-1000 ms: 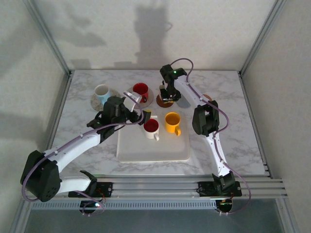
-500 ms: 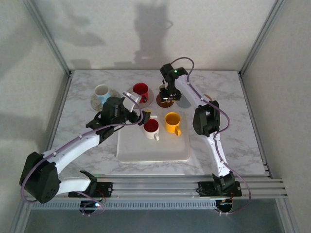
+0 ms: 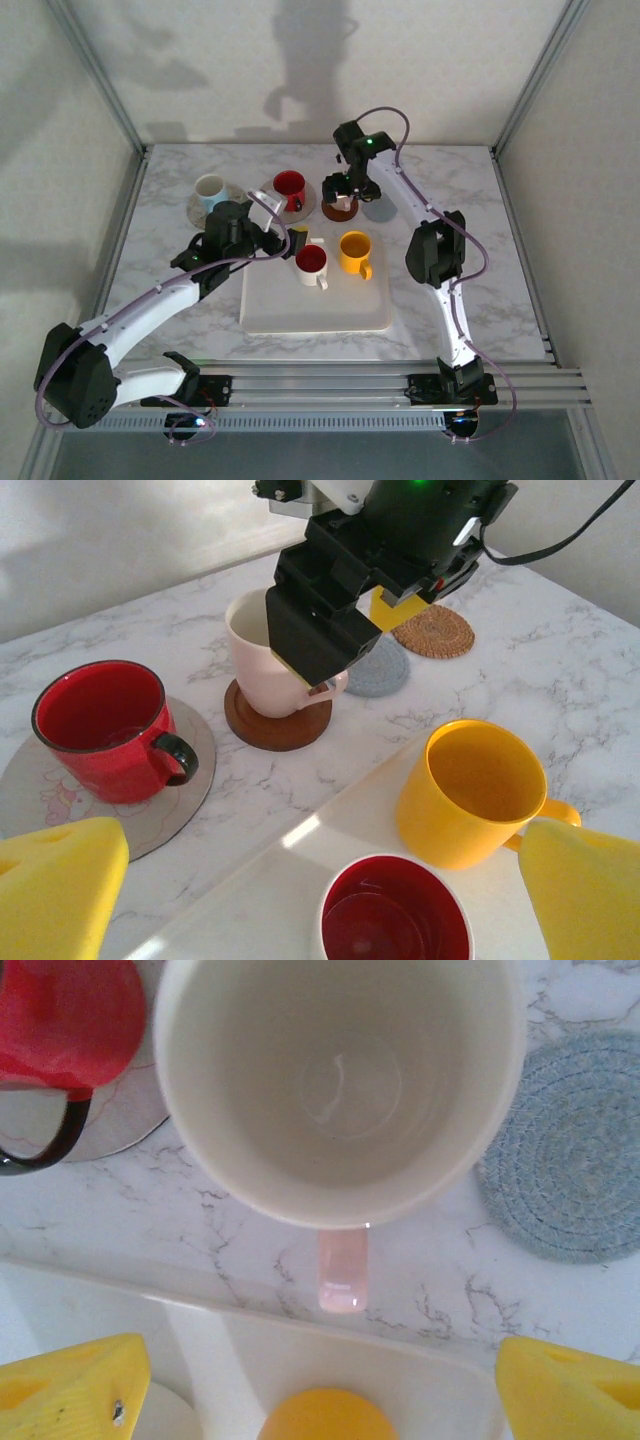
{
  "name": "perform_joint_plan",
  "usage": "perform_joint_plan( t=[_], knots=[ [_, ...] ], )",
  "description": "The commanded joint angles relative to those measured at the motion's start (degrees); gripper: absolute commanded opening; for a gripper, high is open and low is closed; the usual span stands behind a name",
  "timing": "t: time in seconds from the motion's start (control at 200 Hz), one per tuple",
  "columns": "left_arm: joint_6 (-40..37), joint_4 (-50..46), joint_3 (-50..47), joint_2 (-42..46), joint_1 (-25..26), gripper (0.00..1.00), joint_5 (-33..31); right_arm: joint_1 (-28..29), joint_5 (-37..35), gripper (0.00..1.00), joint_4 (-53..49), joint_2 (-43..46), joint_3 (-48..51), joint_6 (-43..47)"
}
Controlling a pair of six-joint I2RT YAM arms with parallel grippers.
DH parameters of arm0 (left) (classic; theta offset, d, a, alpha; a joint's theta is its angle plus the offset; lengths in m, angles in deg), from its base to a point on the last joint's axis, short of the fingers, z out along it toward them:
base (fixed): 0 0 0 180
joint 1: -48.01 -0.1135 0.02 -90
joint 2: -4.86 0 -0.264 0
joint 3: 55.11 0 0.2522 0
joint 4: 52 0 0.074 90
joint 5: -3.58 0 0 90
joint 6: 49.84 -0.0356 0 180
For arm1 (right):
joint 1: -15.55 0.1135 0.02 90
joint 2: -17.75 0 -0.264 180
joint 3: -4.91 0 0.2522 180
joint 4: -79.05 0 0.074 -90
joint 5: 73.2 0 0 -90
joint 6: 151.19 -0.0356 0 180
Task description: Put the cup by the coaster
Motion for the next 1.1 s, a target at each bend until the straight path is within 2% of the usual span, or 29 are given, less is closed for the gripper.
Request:
perform_joint_plan(
  t=[0.0,0.085,0.335,0.646,1.096],
  knots=[
    [-1.9,-1.8,0.8,2.1,-0.4,1.0,-0.9,1.0,-2.3,0.95,-0.4,5.2,1.0,0.2],
    [-2.6,-3.3,2.1,2.3,-0.4,1.0,-0.8,1.4,-2.8,0.99,-0.2,7.6,2.1,0.2],
    [-2.3,-5.4,4.7,5.6,0.0,1.0,0.8,2.9,-2.8,0.99,1.2,17.2,6.4,-0.2],
    [-4.3,-11.8,5.3,13.1,2.6,1.0,-1.5,6.4,-4.3,0.99,3.1,29.6,15.3,-0.5],
    [-2.3,-16.1,-0.7,24.1,6.3,1.0,-1.6,10.3,-4.4,0.99,3.3,45.9,30.1,-0.1]
  ],
)
